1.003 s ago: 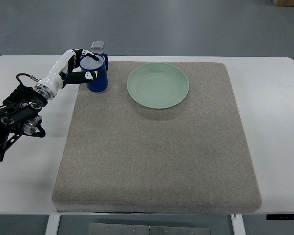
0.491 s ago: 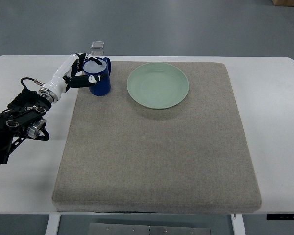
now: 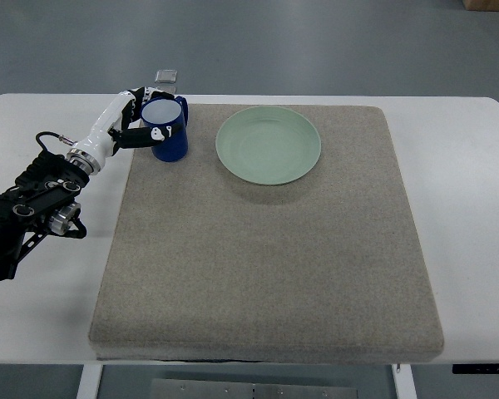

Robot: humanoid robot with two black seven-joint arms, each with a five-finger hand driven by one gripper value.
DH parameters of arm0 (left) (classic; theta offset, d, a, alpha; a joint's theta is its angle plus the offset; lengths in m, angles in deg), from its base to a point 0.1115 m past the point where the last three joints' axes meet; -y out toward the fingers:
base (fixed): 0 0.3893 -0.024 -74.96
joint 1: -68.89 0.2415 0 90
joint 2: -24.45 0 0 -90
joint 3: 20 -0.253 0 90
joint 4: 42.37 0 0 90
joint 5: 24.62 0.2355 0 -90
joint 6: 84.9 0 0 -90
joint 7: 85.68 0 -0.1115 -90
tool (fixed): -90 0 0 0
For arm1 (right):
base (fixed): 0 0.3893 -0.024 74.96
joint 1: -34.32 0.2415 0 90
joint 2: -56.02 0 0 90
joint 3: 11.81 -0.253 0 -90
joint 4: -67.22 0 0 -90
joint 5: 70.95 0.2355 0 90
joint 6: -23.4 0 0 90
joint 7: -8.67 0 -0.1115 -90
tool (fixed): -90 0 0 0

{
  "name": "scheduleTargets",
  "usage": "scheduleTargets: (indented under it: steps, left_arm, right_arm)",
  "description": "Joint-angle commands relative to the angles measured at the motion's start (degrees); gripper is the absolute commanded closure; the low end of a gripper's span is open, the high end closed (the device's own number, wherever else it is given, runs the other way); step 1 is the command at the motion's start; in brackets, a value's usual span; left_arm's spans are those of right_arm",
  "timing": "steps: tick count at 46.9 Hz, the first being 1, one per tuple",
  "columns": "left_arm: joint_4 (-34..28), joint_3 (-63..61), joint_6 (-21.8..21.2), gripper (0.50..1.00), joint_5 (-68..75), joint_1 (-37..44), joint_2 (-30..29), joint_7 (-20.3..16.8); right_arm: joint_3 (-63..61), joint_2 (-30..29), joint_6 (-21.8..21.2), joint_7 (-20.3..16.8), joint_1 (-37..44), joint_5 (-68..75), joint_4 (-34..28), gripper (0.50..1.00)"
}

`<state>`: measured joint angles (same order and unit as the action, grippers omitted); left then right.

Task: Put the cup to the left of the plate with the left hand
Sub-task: 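Lower the blue mug onto the pad beside the green plate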

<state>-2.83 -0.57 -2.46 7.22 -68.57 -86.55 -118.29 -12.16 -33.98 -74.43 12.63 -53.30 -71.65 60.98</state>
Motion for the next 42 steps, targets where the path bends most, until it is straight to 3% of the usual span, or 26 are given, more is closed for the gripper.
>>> scheduleTargets:
  steps: [1,4,8,42]
  left_arm:
    - [0.02,0.0,-0.08,0.617,-0.81,0.0,0.0,0.0]
    - [0.11,0.0,-0.08,0.532,-1.25,0.09,0.0,0.0]
    - [0.11,0.0,-0.08,0.51,-1.51,0.09,0.0,0.0]
    - [0.72,0.52,0.71,0.506,-4.85,-0.35,-0.7,0.0]
  right_arm:
    - [0.0,0.0,0.01,0.0,0.0,0.0,0.0,0.566]
    - [0.0,0.0,0.01,0.0,0.0,0.0,0.0,0.566]
    - [0.0,0.0,0.01,0.0,0.0,0.0,0.0,0.566]
    - [0.0,0.0,0.01,0.0,0.0,0.0,0.0,0.566]
